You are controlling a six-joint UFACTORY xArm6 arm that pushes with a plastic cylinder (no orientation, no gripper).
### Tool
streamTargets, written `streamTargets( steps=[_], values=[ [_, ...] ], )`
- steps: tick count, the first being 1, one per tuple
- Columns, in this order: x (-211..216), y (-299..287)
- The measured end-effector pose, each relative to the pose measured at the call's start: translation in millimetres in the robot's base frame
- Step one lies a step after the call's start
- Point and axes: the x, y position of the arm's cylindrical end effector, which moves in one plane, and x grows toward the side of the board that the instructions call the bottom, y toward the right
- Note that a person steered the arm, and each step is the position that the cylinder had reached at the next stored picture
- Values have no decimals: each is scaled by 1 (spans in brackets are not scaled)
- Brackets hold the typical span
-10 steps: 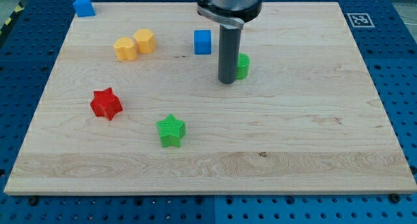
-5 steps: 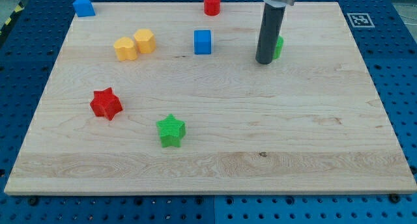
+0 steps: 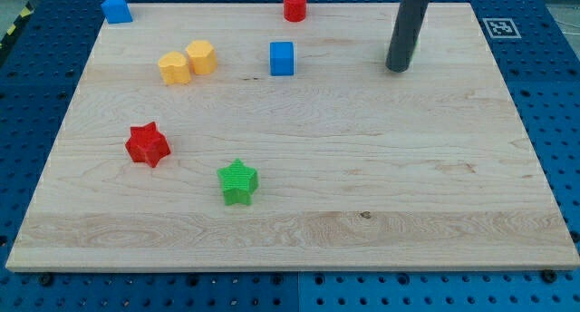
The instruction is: Place the green circle at the top right corner
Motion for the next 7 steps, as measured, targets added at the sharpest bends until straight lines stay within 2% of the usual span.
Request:
streamTargets(
  steps=[4,6,7],
  values=[
    [-70,3],
    [-82,39],
    [-95,22]
  ],
)
